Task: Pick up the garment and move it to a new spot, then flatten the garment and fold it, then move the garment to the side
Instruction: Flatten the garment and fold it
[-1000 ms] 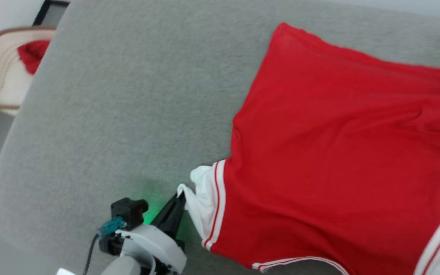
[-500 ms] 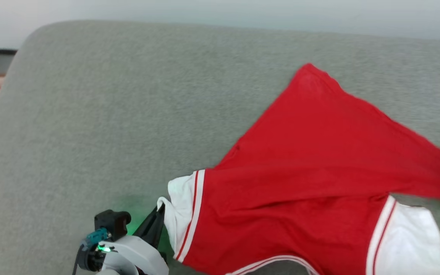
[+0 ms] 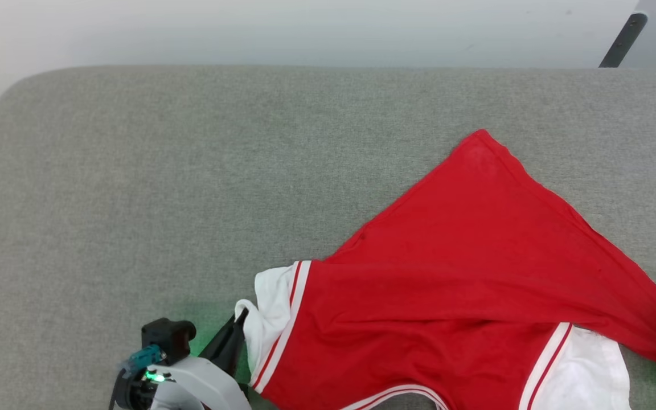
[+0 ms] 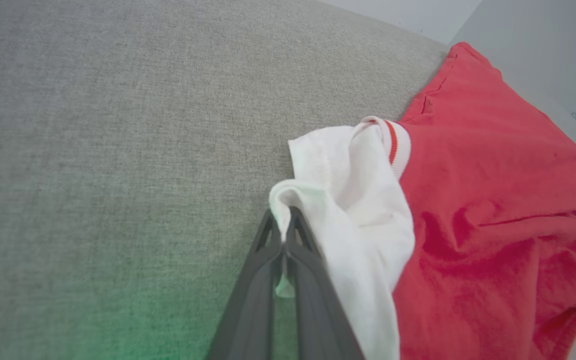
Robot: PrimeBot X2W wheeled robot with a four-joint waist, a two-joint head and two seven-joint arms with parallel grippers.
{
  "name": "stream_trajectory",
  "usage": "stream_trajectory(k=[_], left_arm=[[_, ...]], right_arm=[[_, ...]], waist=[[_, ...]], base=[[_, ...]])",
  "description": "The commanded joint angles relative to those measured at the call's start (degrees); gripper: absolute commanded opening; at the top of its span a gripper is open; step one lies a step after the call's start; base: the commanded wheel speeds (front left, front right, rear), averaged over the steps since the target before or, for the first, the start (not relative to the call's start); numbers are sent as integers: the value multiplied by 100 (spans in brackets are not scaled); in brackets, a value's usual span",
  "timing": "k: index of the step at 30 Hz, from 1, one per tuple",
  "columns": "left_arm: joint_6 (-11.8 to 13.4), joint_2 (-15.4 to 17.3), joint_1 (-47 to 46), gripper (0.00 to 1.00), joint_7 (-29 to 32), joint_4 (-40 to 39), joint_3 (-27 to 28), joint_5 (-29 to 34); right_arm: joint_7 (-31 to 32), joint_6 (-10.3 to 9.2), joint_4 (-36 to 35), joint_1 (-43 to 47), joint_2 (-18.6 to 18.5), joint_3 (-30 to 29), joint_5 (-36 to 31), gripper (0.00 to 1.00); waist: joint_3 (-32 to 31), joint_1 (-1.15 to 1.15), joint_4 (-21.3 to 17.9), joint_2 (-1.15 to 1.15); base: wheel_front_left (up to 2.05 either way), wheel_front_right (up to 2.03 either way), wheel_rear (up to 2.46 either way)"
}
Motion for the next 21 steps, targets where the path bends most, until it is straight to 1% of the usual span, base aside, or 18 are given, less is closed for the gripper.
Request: stream_trajectory(k=[1, 2, 3, 7, 10, 13, 14, 17, 19, 21], left_arm=[[15, 32, 69, 0, -6, -7, 10, -31], [13, 37, 71, 0, -9, -7, 12, -38], [12, 39, 70, 0, -12, -12, 10, -37], [14, 50, 66, 0, -32, -30, 7, -42], [25, 57, 74, 0, -49, -55, 13, -41], [50, 62, 85, 0, -61, -80, 13, -27], [50, 62, 85, 0, -61, -80, 13, -27], [67, 52, 79, 0, -82, -122, 12, -16], [72, 38, 62, 0, -89, -144, 6, -12], [70, 18, 32, 0, -94, -160, -9, -14]], right_arm=[[-49, -6, -18, 143, 59, -5, -88, 46], [-81, -6, -43, 133, 84, -23, -128, 92], [-93, -6, -81, 145, 117, -58, -129, 100], [-166, -6, -316, 327, 144, -224, -218, 100], [-266, -5, -701, 519, 133, -402, -325, 100], [-362, -5, -1239, 737, 156, -609, -503, 100], [-362, -5, -1239, 737, 156, -609, -503, 100], [-432, -5, -1879, 889, 171, -842, -762, 100], [-420, -5, -2313, 880, 190, -863, -942, 100], [-425, -6, -2691, 730, 118, -800, -1132, 100]], waist=[[-25, 0, -25, 0], [-35, 0, -33, 0], [-45, 0, -38, 0], [-82, 0, -18, 0], [-80, 0, -10, 0], [-66, 0, 14, 0], [-66, 0, 14, 0], [-26, 0, 41, 0], [7, 0, 66, 0], [46, 0, 94, 0]], base=[[0, 0, 0], [0, 0, 0], [0, 0, 0], [0, 0, 0], [0, 0, 0], [0, 0, 0], [0, 0, 0], [0, 0, 0], [0, 0, 0], [0, 0, 0]])
